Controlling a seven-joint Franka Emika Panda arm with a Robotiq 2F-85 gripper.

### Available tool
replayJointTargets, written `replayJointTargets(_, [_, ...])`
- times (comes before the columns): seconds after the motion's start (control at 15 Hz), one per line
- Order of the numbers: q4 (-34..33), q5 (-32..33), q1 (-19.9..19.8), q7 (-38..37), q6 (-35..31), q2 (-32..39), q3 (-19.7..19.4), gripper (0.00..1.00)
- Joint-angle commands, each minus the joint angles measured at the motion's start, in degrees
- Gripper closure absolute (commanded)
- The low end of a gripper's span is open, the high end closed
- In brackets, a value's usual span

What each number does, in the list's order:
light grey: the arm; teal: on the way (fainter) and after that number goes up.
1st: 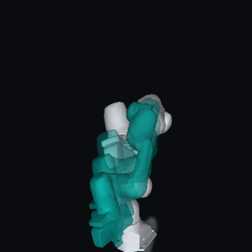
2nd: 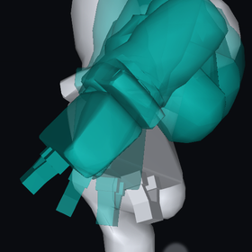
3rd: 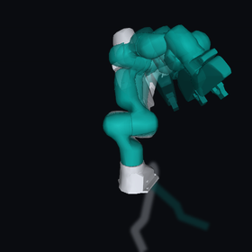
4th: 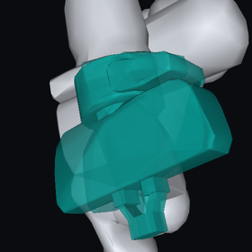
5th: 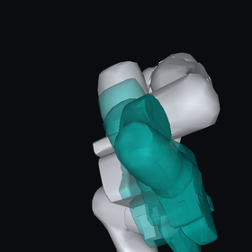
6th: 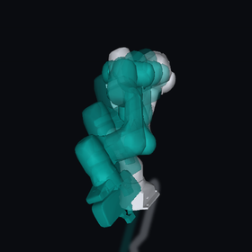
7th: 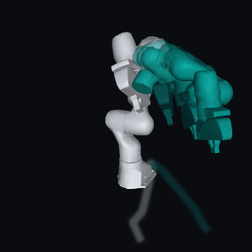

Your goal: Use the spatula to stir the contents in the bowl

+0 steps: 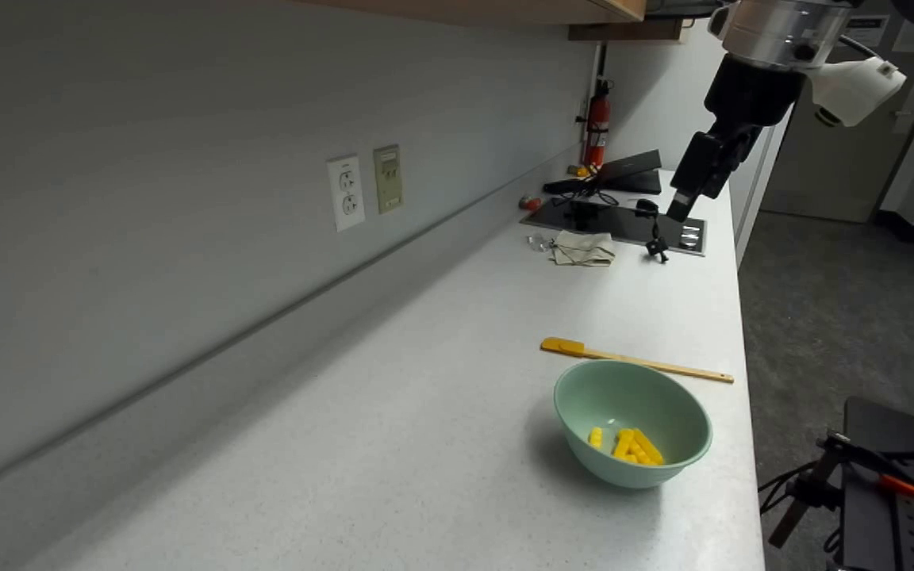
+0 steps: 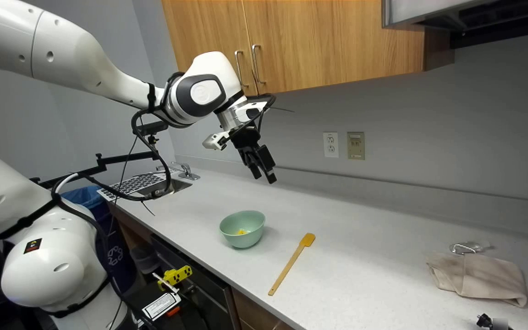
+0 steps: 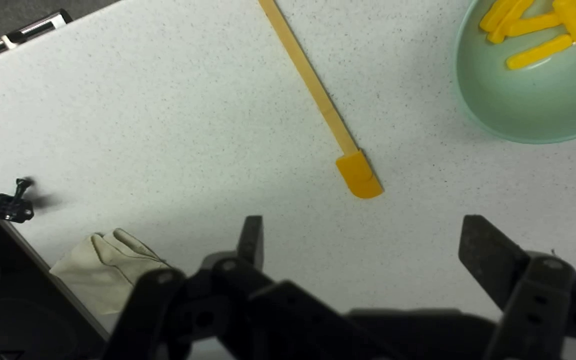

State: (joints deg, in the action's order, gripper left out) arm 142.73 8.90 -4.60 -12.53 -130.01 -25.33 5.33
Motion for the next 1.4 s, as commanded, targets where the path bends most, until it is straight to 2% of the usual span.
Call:
replayJointTargets(0.0, [-0.1, 0.2, 0.5, -0.1, 0.2, 0.0, -0.5, 0.00])
replayJointTargets(0.33, [-0.2, 0.5, 0.7, 1.3, 0.2, 0.1, -0.8, 0.00])
replayJointTargets(0.4, [-9.2, 1.3, 1.4, -3.1, -0.3, 10.1, 3.1, 0.00])
replayJointTargets(0.53, [-12.5, 1.4, 2.1, -3.4, 0.0, 13.3, 4.0, 0.00])
replayJointTargets(0.73, [-22.2, 1.7, 4.1, -5.5, 2.8, 22.5, 5.8, 0.00])
replayJointTargets(0.8, [-13.7, 0.8, 4.4, -3.9, -0.2, 14.9, 4.0, 0.00])
replayJointTargets(0.93, [-15.6, 0.7, 5.3, -4.1, -0.2, 17.6, 3.8, 0.00])
replayJointTargets(1.33, [-14.7, 0.7, 5.1, -4.0, -0.2, 16.1, 3.3, 0.00])
